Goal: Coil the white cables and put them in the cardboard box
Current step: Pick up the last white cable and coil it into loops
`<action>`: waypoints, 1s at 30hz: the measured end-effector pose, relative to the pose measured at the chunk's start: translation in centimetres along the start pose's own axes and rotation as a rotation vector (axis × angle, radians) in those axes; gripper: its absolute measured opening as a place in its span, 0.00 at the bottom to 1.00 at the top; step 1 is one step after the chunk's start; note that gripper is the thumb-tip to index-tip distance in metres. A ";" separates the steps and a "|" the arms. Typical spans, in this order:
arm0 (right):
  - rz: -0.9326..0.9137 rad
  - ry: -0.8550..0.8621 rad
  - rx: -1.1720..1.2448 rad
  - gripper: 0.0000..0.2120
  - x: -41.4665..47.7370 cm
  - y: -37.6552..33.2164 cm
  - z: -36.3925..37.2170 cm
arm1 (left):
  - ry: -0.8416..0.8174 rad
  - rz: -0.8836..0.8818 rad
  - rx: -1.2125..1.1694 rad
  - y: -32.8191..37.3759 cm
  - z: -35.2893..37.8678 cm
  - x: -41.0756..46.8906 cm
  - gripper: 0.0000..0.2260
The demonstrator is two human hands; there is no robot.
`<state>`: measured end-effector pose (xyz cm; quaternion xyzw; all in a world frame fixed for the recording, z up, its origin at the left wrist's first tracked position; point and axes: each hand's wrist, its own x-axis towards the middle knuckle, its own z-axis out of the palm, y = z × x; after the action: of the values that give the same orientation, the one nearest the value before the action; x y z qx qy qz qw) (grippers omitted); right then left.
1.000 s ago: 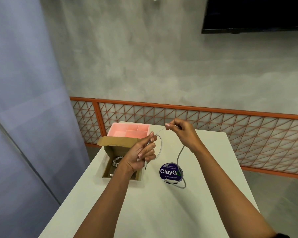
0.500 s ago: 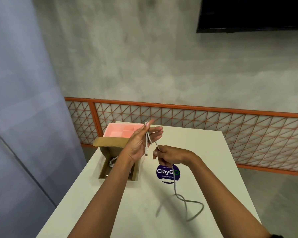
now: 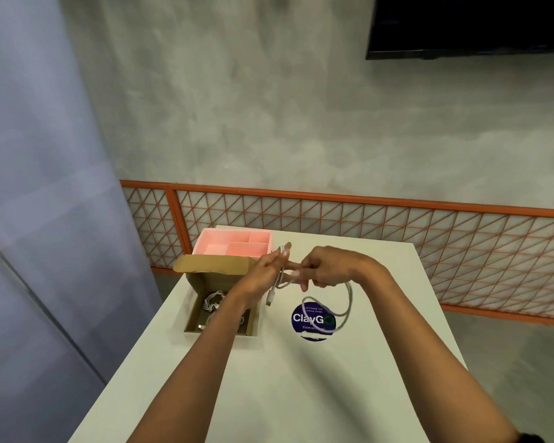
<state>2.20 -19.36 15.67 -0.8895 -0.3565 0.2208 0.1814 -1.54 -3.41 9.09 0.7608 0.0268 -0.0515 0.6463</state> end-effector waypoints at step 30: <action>-0.131 0.323 0.348 0.14 0.5 3.2 -1.6 | -0.764 0.027 -0.952 -0.5 -1.3 -2.2 0.12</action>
<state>5.14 -21.45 15.37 -0.8437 -0.3363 0.1216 0.4004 -3.74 -2.03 9.09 0.3164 -0.1964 -0.2950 0.8799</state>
